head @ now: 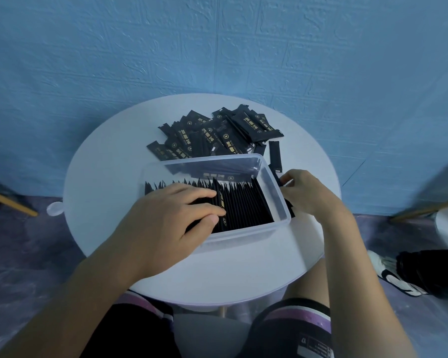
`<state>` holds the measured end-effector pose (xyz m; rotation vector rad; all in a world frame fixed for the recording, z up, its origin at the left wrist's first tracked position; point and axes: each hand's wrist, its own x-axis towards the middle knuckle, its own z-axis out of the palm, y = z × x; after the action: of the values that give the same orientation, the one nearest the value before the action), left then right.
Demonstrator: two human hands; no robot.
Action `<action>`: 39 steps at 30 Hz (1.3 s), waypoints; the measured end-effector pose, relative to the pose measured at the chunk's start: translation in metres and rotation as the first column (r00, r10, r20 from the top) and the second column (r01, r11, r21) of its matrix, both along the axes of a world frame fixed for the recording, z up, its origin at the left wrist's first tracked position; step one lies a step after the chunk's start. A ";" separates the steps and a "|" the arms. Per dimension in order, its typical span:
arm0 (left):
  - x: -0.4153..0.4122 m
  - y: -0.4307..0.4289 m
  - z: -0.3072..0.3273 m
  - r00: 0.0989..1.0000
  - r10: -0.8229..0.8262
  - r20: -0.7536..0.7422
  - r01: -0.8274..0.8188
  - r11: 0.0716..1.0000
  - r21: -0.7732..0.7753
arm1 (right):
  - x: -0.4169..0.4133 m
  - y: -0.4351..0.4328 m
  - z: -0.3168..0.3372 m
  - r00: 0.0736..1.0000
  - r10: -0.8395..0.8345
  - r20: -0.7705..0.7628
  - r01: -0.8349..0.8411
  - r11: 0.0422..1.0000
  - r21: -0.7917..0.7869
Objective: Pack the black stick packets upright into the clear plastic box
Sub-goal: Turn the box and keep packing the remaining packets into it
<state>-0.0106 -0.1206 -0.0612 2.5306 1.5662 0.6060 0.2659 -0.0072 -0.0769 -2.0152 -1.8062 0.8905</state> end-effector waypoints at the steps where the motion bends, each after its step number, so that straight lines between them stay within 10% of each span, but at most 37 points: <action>1: 0.000 0.000 0.000 1.000 0.002 0.000 -0.002 1.000 0.003 | 0.002 -0.002 0.000 1.000 0.006 -0.020 -0.006 1.000 0.001; 11: 0.000 -0.001 -0.001 1.000 0.011 -0.025 -0.011 1.000 0.005 | -0.018 -0.039 0.074 0.875 0.131 -0.467 0.059 0.927 0.371; 20: -0.001 0.000 -0.003 1.000 0.017 -0.020 -0.017 1.000 -0.002 | -0.086 -0.052 0.042 0.939 0.305 0.161 -0.324 0.940 0.106; 39: 0.000 0.000 -0.002 1.000 -0.021 -0.018 0.021 1.000 0.019 | -0.088 -0.035 0.044 0.925 0.368 -0.090 -0.374 0.925 -0.068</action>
<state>-0.0107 -0.1202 -0.0636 2.5696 1.5446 0.6007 0.1782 -0.0426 -0.0328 -1.6815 -2.1819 1.1473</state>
